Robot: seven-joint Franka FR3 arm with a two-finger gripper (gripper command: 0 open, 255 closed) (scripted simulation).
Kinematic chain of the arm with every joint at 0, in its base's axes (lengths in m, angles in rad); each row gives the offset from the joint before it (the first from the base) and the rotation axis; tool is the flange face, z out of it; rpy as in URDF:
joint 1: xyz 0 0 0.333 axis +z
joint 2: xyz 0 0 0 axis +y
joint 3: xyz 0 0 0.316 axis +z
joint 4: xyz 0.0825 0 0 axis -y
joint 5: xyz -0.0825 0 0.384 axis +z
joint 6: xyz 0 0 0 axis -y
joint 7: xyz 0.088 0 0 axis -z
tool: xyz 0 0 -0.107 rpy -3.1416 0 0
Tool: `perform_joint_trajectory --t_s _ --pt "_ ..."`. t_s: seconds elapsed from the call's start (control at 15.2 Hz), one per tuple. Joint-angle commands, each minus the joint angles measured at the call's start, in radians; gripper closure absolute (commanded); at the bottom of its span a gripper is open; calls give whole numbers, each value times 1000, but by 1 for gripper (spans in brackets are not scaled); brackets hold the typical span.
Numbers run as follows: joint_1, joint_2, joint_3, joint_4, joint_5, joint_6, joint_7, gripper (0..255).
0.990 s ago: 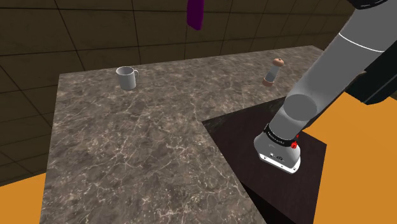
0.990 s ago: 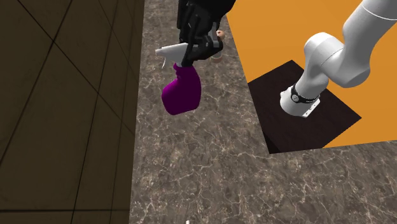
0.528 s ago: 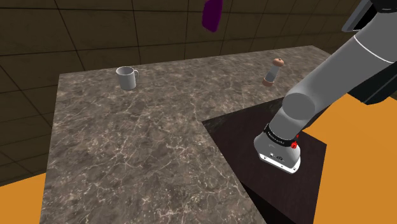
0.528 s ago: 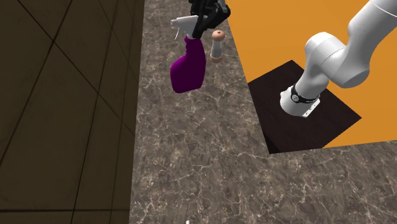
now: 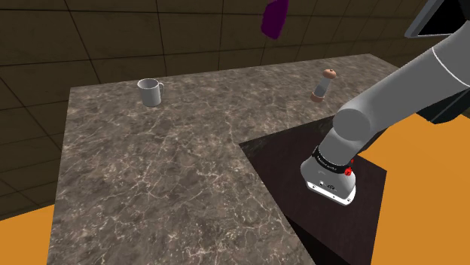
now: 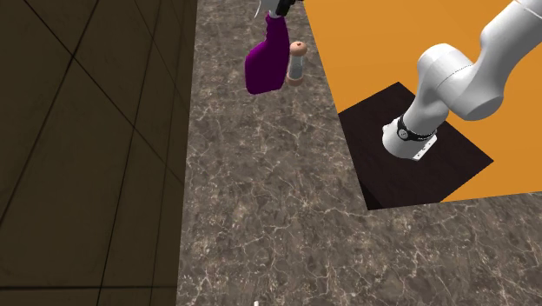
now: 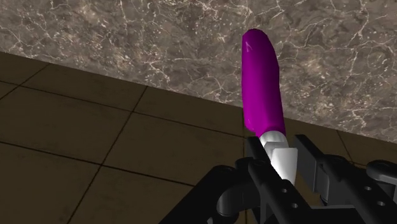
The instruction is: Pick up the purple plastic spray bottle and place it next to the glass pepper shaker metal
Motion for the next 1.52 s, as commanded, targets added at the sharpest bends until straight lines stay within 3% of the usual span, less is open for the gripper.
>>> perform_joint_trajectory --t_s 0.0,0.73,1.45 --pt "-14 -22 -39 -17 2 -2 -53 255" --pt "-75 -86 -237 -31 -3 -36 -310 255" --pt "-99 -15 -492 98 34 -90 -598 255"
